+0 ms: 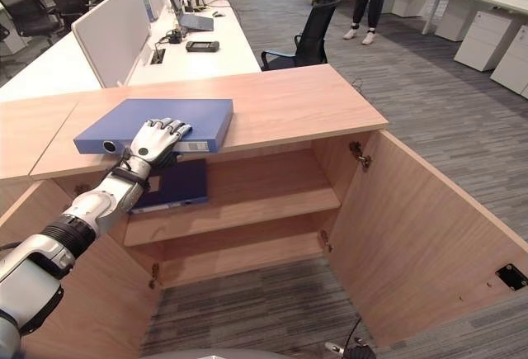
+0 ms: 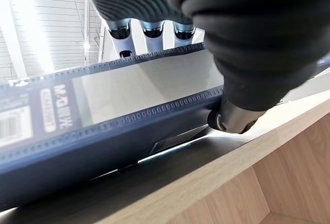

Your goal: Put the empty folder in the office cabinet

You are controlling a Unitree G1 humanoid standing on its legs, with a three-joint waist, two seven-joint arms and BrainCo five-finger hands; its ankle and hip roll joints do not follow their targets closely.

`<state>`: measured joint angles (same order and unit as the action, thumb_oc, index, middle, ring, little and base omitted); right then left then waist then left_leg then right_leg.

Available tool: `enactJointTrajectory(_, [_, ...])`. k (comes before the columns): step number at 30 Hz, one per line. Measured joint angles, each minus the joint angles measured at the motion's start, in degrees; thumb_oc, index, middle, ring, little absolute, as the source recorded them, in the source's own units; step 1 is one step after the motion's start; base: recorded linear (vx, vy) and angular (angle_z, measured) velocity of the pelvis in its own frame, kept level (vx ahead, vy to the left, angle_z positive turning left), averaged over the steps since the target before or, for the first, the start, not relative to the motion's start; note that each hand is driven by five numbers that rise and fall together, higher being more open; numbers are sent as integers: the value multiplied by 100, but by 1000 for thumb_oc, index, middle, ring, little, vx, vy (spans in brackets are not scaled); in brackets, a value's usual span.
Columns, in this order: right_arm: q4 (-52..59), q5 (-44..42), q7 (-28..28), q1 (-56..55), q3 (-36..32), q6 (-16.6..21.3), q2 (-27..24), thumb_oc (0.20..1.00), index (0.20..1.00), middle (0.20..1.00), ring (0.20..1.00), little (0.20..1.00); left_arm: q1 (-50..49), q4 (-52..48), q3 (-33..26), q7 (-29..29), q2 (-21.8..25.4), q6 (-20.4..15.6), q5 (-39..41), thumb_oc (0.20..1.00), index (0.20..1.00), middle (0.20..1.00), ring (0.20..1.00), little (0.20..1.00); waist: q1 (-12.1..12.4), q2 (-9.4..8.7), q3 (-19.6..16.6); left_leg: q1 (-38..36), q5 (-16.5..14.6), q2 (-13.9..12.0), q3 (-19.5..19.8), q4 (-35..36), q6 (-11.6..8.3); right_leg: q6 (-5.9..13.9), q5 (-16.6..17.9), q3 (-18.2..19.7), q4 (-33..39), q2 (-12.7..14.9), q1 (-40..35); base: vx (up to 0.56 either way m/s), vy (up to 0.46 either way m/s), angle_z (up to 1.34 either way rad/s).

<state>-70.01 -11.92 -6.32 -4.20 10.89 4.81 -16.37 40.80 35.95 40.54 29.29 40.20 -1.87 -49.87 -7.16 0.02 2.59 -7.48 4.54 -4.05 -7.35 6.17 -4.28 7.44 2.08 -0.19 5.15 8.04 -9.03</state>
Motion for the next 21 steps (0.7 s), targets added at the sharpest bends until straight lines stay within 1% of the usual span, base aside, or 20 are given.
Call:
enactJointTrajectory(11, [0,-10,-1,5,3,-1,0,1000,1000,1000,1000,1000,4,-59,-29,-4,8,0,17,200,200,200,200,200,13,1,-5,2,24,-2,13,0,31,-11,9,-14,3,-1,-16,0,0,0])
enactJointTrajectory(17, [4,-28,3,15,4,-10,1,1000,1000,1000,1000,1000,82,-741,-32,-208,252,-71,225,200,200,200,200,200,115,-6,6,7,32,-5,87,0,23,-14,11,-66,-1,-9,-41,-27,-14,5])
enactJointTrajectory(18, [5,-31,8,49,12,-32,4,1000,1000,1000,1000,1000,108,-1122,-56,-294,461,-115,253,200,200,200,200,200,181,-9,20,23,37,-15,130,0,17,-14,10,-99,12,-18,-57,-41,-26,10])
enactJointTrajectory(19, [12,-33,8,55,5,-31,3,1000,1000,1000,1000,1000,124,-1322,-89,-301,557,-129,296,200,200,200,200,200,180,-22,27,26,39,-17,151,0,11,-14,9,-127,19,-23,-66,-40,-22,14])
enactJointTrajectory(21, [13,-34,9,71,8,-35,8,1000,1000,1000,1000,1000,125,-1548,-280,-302,610,-155,434,200,200,200,200,200,255,-21,30,25,43,-20,204,0,5,-29,-2,-191,20,-25,-101,-40,-18,14])
